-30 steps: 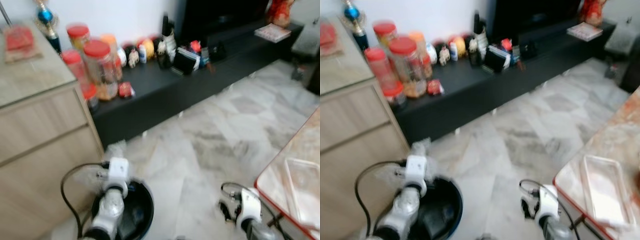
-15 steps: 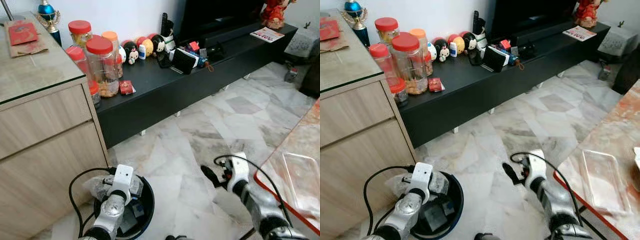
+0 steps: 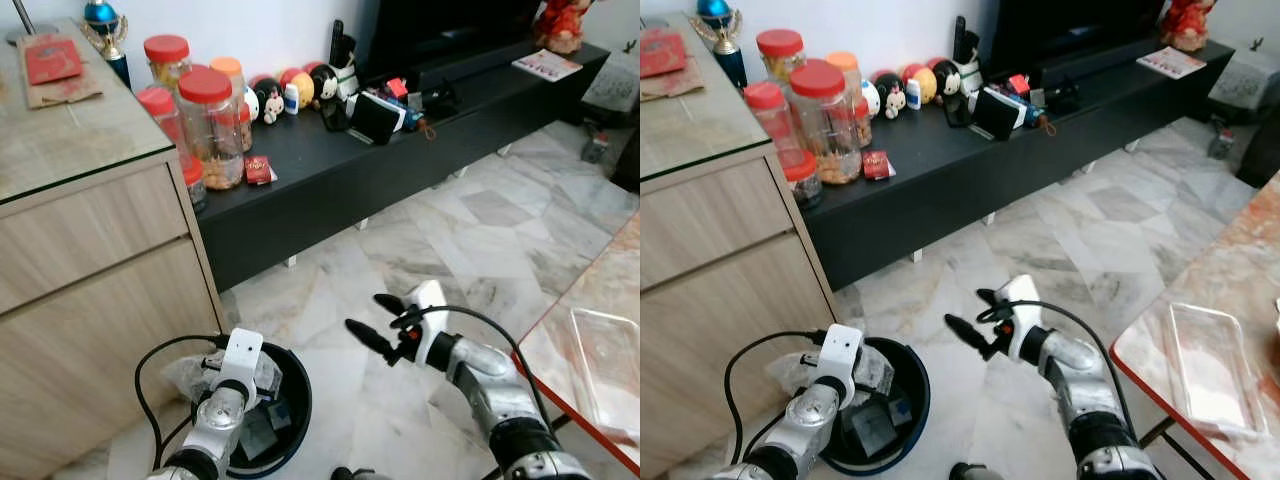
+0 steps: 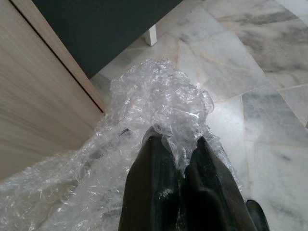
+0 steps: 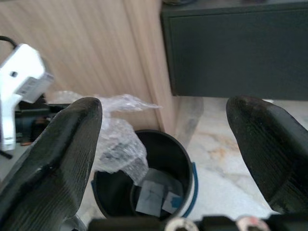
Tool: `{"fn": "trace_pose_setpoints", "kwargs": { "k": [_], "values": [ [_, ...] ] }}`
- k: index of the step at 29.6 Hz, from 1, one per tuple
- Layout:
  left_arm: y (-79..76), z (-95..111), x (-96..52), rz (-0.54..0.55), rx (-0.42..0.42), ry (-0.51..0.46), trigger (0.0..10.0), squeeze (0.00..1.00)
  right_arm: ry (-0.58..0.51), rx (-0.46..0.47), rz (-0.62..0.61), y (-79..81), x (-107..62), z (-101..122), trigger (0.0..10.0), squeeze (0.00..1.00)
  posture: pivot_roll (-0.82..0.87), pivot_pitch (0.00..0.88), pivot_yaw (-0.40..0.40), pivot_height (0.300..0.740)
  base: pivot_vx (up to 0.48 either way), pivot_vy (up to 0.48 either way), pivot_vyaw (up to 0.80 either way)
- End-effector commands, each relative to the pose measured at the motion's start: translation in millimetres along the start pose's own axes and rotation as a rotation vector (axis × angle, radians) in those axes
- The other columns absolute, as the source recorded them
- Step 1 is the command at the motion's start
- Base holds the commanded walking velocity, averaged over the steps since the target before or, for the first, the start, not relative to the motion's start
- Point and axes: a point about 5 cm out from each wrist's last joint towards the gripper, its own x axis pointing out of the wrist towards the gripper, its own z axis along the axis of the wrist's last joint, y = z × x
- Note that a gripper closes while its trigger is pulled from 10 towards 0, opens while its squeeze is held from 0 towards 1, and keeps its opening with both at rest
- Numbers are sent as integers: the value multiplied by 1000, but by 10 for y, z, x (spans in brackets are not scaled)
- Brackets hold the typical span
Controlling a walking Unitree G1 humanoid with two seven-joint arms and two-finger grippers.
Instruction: Picking trash to rubbish bin
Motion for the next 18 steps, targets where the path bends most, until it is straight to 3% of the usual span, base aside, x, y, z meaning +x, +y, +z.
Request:
{"fn": "trace_pose_setpoints", "kwargs": {
  "k": [1,13,14,15,16,17,18],
  "values": [
    [-22,-34,1,-11,-25,32,10000,0,3,-7,11,6,-34,10,10000,0,-134,123,-107,740,0,0,0],
    [-103,-48,4,-50,-45,56,10000,0,9,-31,54,160,-86,97,10000,0,-180,176,-135,740,0,0,0],
    [-106,-53,3,-51,-45,59,10000,180,14,-29,52,171,-98,101,10000,0,-182,179,-136,740,0,0,0],
    [-108,-56,2,-51,-45,60,10000,714,15,-29,51,175,-104,104,10000,0,-189,184,-137,740,0,0,0],
    [-110,-59,0,-51,-44,61,10000,714,16,-29,50,177,-108,105,10000,0,-189,184,-137,740,0,0,0],
    [-114,-64,-1,-53,-41,63,10000,1000,17,-26,46,180,-112,116,10000,0,-191,187,-138,740,0,0,0],
    [-115,-65,-2,-52,-40,64,10000,1000,17,-24,44,184,-116,123,10000,0,-191,187,-138,740,0,0,0]
  ]
}}
